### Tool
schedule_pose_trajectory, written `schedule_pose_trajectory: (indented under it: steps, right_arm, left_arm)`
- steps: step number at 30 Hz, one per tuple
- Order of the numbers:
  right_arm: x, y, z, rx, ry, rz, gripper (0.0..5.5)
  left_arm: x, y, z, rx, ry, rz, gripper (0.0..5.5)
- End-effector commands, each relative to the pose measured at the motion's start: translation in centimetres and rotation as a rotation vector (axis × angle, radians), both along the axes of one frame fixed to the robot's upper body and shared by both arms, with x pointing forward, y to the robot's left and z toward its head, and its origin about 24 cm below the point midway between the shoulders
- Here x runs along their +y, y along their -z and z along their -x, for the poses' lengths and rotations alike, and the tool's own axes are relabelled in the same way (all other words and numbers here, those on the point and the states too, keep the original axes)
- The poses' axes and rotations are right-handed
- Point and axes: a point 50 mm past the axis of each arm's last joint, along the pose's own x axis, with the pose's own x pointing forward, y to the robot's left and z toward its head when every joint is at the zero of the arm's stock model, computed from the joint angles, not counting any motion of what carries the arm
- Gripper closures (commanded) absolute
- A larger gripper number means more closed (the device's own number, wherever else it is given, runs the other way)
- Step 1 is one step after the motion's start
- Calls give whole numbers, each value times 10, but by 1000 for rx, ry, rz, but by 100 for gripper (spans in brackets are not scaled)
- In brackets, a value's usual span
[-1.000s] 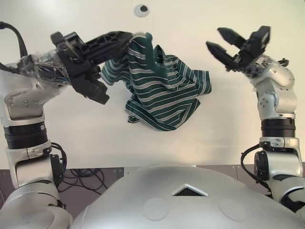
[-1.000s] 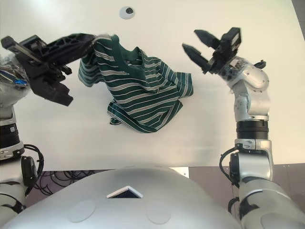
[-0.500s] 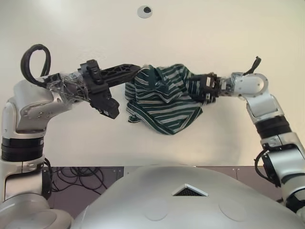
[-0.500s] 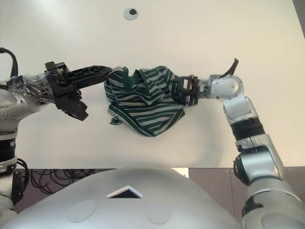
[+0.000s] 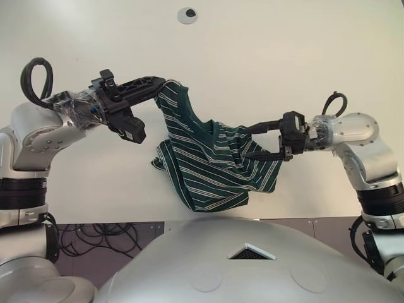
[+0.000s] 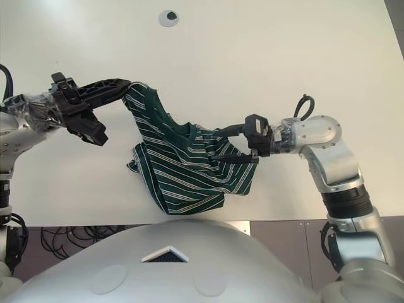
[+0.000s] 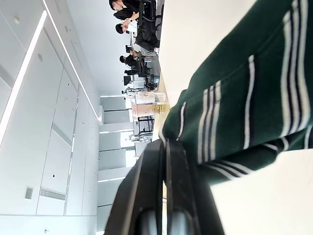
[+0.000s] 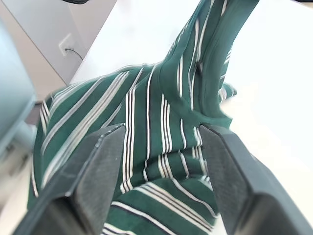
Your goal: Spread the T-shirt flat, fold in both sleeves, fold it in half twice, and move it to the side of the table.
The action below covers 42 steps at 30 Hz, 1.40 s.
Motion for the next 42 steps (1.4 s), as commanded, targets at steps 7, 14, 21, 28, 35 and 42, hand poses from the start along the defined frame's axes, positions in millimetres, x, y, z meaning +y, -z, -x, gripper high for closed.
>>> schedule_pose_trajectory:
  steps: [7, 14, 21, 28, 35, 42]
  right_arm:
    - [-10, 18, -27, 269, 296, -20, 276]
    - [-15, 39, -29, 390, 372, 29, 276]
    - [-9, 52, -26, 452, 365, 57, 276]
    - [-7, 55, -19, 489, 328, 62, 318]
    - [-5, 56, -16, 524, 313, 49, 436]
    - [-6, 55, -16, 518, 311, 53, 548]
  left_arm:
    - [-2, -2, 3, -17, 19, -4, 550]
    - [-4, -5, 4, -38, 28, -2, 550]
    - [-7, -7, 4, -52, 38, 6, 550]
    - [-9, -8, 4, -55, 43, 9, 550]
    - [-8, -8, 5, -58, 39, 8, 550]
    - [-8, -8, 5, -57, 38, 7, 550]
